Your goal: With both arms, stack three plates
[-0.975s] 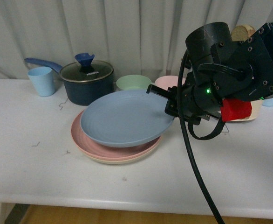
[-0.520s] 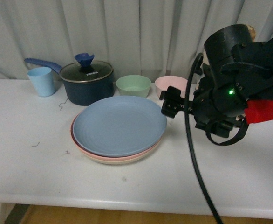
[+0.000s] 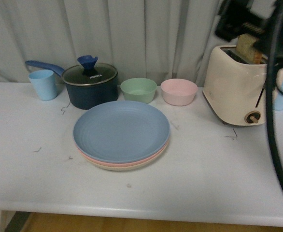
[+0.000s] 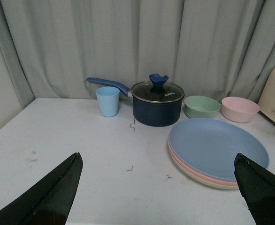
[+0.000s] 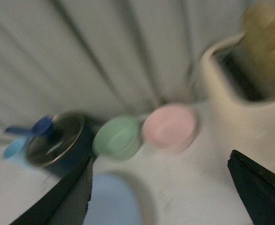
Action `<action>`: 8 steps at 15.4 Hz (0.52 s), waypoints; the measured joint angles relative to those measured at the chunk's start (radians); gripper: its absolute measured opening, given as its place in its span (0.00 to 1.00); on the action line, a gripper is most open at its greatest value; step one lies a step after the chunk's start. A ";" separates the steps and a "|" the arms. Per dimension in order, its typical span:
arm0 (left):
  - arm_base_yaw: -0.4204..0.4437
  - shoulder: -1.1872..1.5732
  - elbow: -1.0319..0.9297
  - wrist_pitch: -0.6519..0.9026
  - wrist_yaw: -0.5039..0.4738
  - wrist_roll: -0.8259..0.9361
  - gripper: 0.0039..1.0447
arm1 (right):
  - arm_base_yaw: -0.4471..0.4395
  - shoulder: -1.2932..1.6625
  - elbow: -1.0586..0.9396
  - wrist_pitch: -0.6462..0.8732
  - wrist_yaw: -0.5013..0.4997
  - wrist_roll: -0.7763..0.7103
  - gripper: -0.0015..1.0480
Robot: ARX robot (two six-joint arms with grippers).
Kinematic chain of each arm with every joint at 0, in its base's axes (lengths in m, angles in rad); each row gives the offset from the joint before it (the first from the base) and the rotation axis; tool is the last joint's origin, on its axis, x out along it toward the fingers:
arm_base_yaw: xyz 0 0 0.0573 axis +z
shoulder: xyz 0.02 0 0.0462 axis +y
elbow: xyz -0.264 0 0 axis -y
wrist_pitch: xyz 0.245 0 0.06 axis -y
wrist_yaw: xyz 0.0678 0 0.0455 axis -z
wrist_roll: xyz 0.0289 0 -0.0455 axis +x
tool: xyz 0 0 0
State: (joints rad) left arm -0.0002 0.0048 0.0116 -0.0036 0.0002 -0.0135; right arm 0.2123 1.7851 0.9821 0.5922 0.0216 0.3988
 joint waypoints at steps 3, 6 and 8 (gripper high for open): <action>0.000 0.000 0.000 0.000 -0.001 0.000 0.94 | -0.137 -0.288 -0.391 0.320 0.066 -0.293 0.55; 0.000 0.000 0.000 0.000 0.000 0.000 0.94 | -0.224 -0.617 -0.700 0.270 -0.006 -0.370 0.25; 0.000 0.000 0.000 0.000 -0.001 0.000 0.94 | -0.211 -0.789 -0.841 0.205 -0.026 -0.384 0.08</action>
State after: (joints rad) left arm -0.0002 0.0048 0.0116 -0.0036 -0.0006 -0.0135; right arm 0.0017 0.9966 0.1413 0.7975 -0.0044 0.0147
